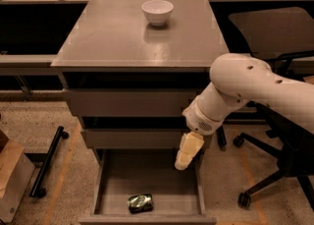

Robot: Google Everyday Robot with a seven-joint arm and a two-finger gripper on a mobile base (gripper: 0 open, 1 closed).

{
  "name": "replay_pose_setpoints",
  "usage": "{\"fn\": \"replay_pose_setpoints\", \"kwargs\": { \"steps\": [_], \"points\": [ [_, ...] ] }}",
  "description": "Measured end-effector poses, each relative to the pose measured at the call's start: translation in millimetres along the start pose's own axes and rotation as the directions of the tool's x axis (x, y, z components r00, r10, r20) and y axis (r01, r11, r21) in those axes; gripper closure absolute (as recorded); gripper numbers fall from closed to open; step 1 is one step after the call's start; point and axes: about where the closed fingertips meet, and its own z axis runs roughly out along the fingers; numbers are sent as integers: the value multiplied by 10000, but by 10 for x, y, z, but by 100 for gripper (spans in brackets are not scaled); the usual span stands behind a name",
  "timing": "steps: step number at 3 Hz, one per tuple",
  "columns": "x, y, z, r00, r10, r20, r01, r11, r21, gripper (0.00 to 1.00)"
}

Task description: Pick green can from bottom drawer and place on counter

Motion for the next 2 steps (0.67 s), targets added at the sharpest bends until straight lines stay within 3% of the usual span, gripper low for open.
{"fn": "replay_pose_setpoints", "kwargs": {
  "steps": [1,2],
  "points": [
    [-2,17,-9,9997,-101,-208,97,9998,-161,0],
    [-18,22,175,9998,-182,82,185,9990,-409,0]
  ]
}}
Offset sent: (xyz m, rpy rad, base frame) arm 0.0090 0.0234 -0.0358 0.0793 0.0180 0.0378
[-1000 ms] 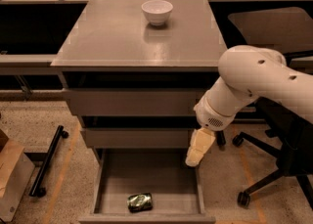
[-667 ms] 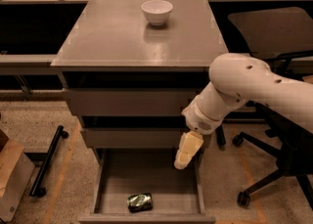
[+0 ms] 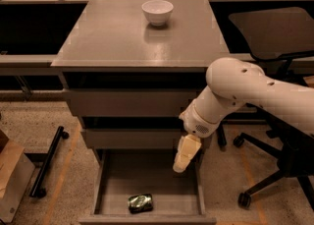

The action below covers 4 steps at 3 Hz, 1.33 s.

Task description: Pick green can from bottom drawer and place on counter

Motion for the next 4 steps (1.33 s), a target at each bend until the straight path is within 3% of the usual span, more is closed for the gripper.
{"fn": "replay_pose_setpoints", "kwargs": {
  "steps": [2,4],
  "points": [
    [-342,-315,706,9862,-527,1570,538,9985,-32,0],
    [-338,-277,801,9862,-501,1578,485,9987,143,0]
  ]
}}
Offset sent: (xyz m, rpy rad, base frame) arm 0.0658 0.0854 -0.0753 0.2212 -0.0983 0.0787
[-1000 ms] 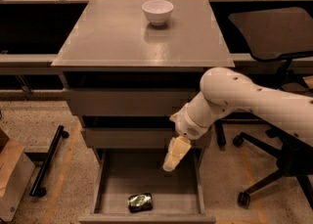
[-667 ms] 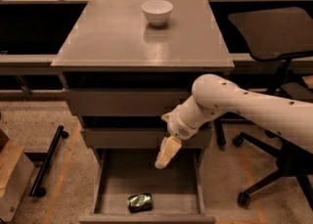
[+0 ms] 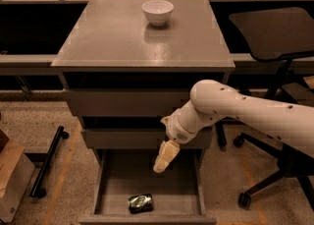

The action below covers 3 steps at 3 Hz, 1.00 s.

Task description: Pick green can from bottom drawer and place on counter

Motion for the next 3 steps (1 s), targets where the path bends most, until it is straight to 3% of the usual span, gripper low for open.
{"fn": "replay_pose_setpoints", "kwargs": {
  "steps": [2,3],
  "points": [
    [187,-48,654,9973,61,728,-47,9998,-187,0],
    [335,-115,983,9973,114,724,-77,9987,-510,0]
  ]
}}
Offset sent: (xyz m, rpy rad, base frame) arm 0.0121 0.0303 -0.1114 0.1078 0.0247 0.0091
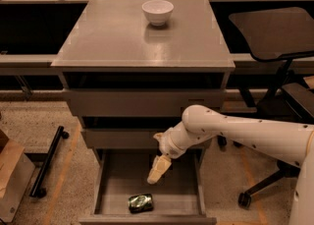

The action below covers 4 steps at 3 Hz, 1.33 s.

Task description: Pick green can from bottom drawer and place on counter

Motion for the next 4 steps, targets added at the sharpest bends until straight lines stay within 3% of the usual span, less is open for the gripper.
{"fn": "replay_pose_setpoints", "kwargs": {
  "steps": [1,2,4],
  "points": [
    [61,-51,246,9997,142,183,-127,9968,-788,0],
    [81,14,304,9998,-50,185,69,9950,-995,0],
    [342,-58,883,9976,447,529,-424,9981,-446,0]
  ]
}}
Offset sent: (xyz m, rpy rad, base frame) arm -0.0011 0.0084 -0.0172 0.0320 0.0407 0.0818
